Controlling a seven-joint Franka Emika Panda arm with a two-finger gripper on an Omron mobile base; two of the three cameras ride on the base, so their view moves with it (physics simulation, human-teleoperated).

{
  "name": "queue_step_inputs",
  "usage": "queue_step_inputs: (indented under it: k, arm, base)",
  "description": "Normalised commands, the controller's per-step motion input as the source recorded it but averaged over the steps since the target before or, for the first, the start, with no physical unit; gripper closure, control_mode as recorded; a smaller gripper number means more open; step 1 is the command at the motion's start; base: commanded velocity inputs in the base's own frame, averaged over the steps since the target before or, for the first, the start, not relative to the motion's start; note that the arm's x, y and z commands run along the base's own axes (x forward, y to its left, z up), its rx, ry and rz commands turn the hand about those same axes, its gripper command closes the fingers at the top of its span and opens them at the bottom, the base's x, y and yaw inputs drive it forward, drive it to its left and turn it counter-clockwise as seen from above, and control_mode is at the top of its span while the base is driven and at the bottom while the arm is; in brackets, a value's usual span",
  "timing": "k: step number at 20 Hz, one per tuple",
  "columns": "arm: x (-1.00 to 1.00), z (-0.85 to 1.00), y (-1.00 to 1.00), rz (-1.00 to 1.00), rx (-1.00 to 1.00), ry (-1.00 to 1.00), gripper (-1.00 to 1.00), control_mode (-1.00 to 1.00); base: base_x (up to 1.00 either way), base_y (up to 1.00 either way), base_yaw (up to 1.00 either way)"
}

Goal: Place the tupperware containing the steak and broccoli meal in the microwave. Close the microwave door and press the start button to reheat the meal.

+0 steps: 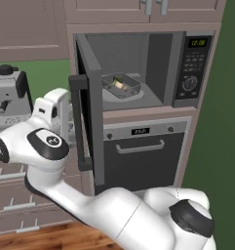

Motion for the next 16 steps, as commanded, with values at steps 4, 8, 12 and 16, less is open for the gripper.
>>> queue_step_inputs:
  k: [4,8,12,16]
  arm:
    - [-0.02,-0.11,-0.81,-0.36,-0.02,0.01,-1.0,-1.0]
    - [-0.24,-0.02,-1.0,-0.29,0.0,0.0,-1.0,-1.0]
    - [-0.41,0.0,-1.0,-0.23,0.0,-0.01,-1.0,-1.0]
    - [-0.38,0.0,-1.0,-0.2,0.02,0.0,-1.0,-1.0]
  base:
    - [0.0,0.0,0.0]
    - [0.0,0.0,0.0]
    - [0.0,0.0,0.0]
    - [0.0,0.0,0.0]
